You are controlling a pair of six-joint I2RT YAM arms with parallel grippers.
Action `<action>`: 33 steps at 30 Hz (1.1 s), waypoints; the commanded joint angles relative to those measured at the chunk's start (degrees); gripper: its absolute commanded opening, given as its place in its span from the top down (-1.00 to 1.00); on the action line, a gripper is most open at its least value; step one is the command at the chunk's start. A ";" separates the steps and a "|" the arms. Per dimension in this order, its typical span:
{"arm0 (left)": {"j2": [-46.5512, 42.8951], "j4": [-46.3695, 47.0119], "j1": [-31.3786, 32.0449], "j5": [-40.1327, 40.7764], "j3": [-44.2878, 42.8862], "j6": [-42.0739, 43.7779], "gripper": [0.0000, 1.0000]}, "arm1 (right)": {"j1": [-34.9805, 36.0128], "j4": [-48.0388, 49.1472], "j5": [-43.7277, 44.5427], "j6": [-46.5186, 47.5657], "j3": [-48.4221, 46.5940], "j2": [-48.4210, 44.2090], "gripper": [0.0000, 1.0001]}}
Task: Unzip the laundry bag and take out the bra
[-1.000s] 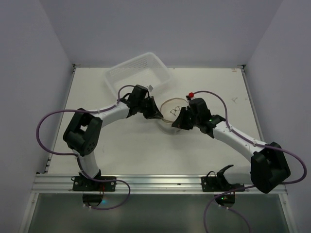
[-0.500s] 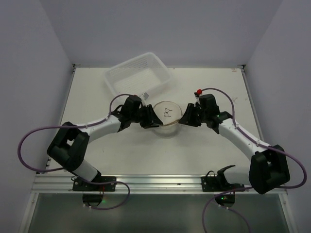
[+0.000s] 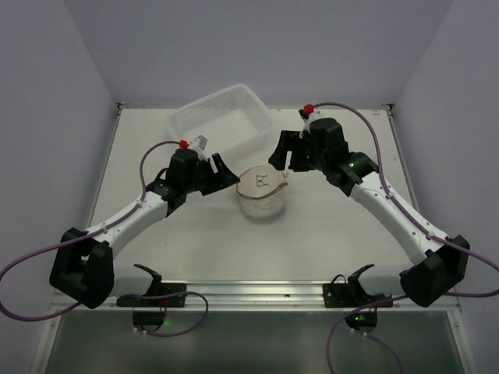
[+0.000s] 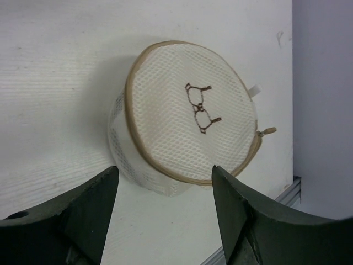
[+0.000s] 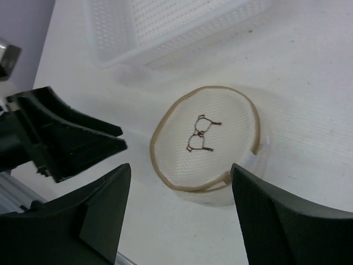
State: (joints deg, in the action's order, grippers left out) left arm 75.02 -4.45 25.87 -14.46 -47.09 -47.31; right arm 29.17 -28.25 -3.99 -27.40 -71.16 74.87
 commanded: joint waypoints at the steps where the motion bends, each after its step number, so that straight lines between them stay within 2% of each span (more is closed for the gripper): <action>1: -0.93 -1.71 -1.43 3.30 2.96 3.36 -0.43 | 3.61 -1.90 2.76 2.26 -5.04 3.87 -0.50; 7: 3.63 1.01 -1.61 0.93 4.29 3.01 -0.29 | 4.14 4.77 -0.23 -1.86 0.39 10.03 -0.48; 12: 6.01 2.51 -1.70 -0.39 4.29 2.92 -0.27 | 3.88 8.73 1.61 -3.45 10.83 11.78 -0.47; 18: 6.01 1.29 -1.70 0.57 4.38 4.15 -0.27 | 3.88 10.76 2.49 -3.19 16.31 14.25 -0.46; 26: 4.87 -0.74 -1.79 3.21 4.81 6.44 -0.29 | 4.14 5.85 6.18 -1.34 9.64 9.86 -0.47; 33: 4.96 -0.47 -1.79 3.47 4.90 6.70 -0.31 | 8.09 1.71 10.13 0.06 0.60 7.48 -0.49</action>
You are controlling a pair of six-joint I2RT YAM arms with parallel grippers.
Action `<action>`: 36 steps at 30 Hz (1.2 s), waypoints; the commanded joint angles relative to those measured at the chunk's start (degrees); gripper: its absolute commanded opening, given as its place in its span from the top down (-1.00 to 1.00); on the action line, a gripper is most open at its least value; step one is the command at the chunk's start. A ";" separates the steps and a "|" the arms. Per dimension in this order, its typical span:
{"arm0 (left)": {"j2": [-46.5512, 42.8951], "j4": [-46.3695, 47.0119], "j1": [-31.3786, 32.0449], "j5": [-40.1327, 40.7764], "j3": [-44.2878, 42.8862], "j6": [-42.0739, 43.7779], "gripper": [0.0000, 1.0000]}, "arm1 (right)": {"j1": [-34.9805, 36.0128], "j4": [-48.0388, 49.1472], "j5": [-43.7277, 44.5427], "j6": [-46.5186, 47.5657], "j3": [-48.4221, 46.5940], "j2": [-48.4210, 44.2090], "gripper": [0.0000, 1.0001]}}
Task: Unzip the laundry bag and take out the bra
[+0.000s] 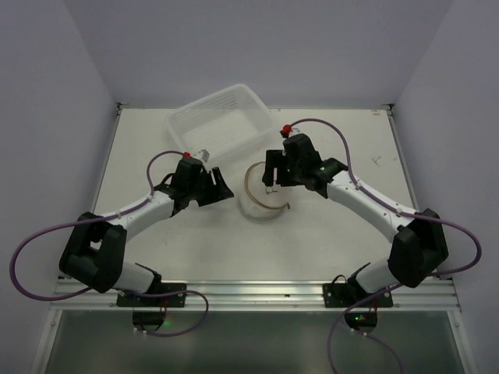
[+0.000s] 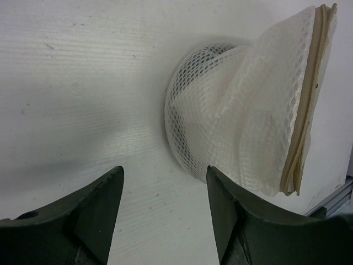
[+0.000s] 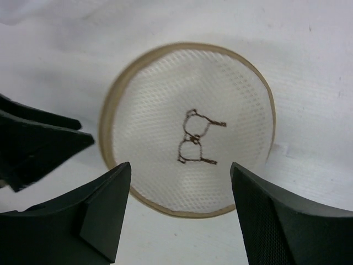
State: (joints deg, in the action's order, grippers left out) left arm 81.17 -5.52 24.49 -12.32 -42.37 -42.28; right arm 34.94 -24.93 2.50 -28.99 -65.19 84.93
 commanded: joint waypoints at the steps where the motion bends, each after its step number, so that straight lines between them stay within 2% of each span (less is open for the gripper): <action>1: -1.10 0.68 -0.41 1.33 0.18 1.59 -0.31 | 2.94 -1.70 3.91 2.01 -6.17 -2.48 -0.49; 4: -1.01 0.60 -0.41 1.42 0.01 1.68 -0.31 | 4.96 -1.44 4.88 3.94 -9.34 -1.17 -0.44; 7: -1.10 0.51 -0.41 1.50 0.18 1.85 -0.31 | 6.37 -2.23 4.01 5.52 -12.50 1.55 -0.29; 11: -1.19 0.51 -0.41 1.77 0.18 2.12 -0.31 | 7.77 -1.53 1.72 6.58 -13.74 4.37 0.10; 15: -1.36 0.51 -0.41 1.77 0.18 2.29 -0.31 | 8.48 -0.91 0.67 5.88 -13.21 6.83 0.31; 19: -1.54 0.42 -0.41 1.86 0.27 2.55 -0.31 | 8.74 -0.65 -0.30 5.44 -12.86 8.59 0.38; 36: -0.75 0.86 -0.41 1.16 0.27 3.00 -0.31 | 9.89 -0.91 -0.84 4.12 -11.98 12.02 0.48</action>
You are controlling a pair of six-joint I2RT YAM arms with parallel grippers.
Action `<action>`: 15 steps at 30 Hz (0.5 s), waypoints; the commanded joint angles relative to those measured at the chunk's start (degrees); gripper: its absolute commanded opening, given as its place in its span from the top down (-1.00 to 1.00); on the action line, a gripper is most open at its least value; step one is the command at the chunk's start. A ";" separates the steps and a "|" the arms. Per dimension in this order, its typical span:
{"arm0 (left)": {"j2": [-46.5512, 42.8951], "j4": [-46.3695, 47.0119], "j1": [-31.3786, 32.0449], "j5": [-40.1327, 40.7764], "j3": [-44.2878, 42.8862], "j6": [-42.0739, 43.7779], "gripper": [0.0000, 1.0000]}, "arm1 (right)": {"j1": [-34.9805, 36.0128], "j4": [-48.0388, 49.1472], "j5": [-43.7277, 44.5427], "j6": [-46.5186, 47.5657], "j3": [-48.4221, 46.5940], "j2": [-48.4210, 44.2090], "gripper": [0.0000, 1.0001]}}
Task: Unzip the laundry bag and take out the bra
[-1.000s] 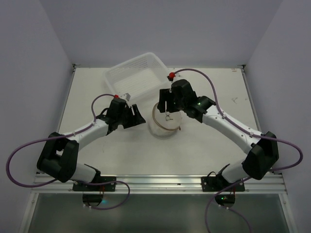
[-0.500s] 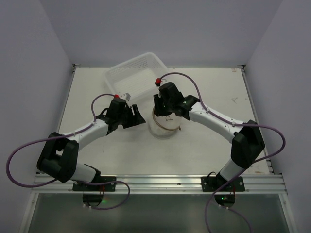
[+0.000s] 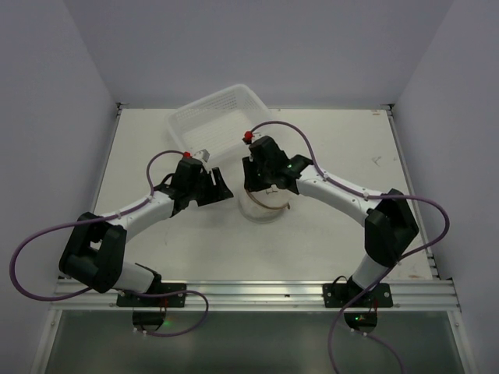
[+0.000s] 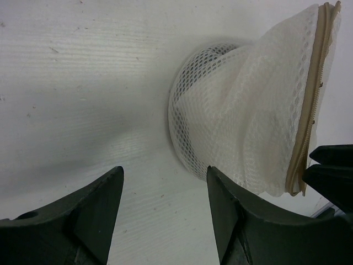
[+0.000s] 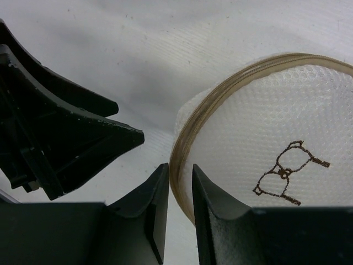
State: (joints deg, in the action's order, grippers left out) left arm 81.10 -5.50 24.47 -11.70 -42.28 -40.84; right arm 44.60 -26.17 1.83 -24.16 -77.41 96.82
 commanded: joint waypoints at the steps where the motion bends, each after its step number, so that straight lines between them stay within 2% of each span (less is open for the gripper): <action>1: -0.68 0.84 -0.39 0.54 0.27 1.64 -0.31 | 0.23 0.33 0.02 -0.88 0.41 0.13 0.49; 15: -0.15 1.19 -0.39 0.19 0.45 1.82 -0.31 | 0.23 0.95 -0.94 -1.41 2.35 0.22 0.55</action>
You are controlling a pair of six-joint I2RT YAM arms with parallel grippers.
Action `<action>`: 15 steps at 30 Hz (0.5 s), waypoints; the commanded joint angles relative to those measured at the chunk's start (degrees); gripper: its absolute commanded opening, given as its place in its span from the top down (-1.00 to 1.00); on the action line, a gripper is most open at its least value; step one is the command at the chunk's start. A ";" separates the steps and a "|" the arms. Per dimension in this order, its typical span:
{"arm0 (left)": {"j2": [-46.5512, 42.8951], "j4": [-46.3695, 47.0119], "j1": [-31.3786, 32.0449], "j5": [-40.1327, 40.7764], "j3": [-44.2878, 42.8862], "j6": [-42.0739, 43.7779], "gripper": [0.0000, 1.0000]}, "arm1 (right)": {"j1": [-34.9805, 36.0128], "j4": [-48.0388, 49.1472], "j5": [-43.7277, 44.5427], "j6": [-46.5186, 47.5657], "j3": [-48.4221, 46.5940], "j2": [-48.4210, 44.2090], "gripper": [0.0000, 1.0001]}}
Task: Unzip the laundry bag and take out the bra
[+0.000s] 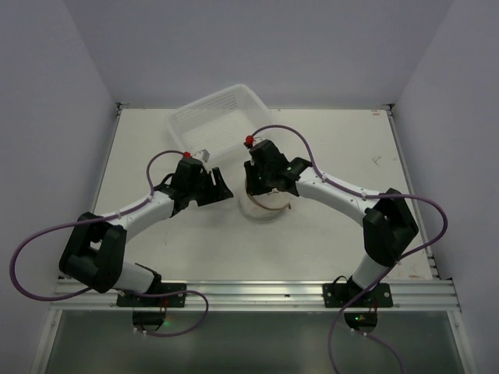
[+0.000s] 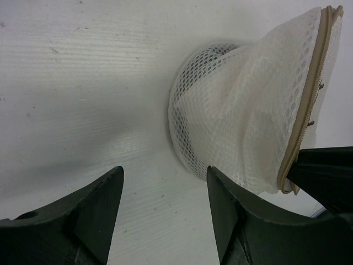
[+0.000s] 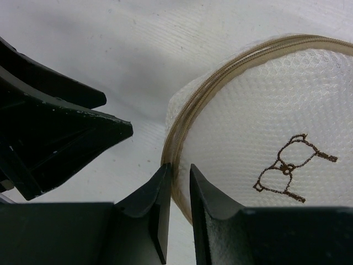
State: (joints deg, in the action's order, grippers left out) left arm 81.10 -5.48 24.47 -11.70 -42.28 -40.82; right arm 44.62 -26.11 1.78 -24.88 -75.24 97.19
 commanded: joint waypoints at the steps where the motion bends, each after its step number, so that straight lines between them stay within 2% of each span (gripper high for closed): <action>1: -0.15 1.17 -0.39 0.10 0.45 1.79 -0.31 | 0.38 0.88 -1.16 -0.61 0.18 -0.24 0.56; 12: 0.02 1.26 -0.39 -0.51 0.45 1.62 -0.31 | 1.52 0.71 -1.08 -0.34 -0.70 1.34 0.74; 15: -0.15 1.08 -0.39 -0.43 0.45 1.62 -0.31 | 1.61 -0.17 1.11 -1.04 -0.69 0.99 0.91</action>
State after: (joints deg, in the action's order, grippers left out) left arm 81.12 -5.45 24.47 -11.75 -42.26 -40.82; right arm 46.00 -26.20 0.91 -25.02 -75.24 98.41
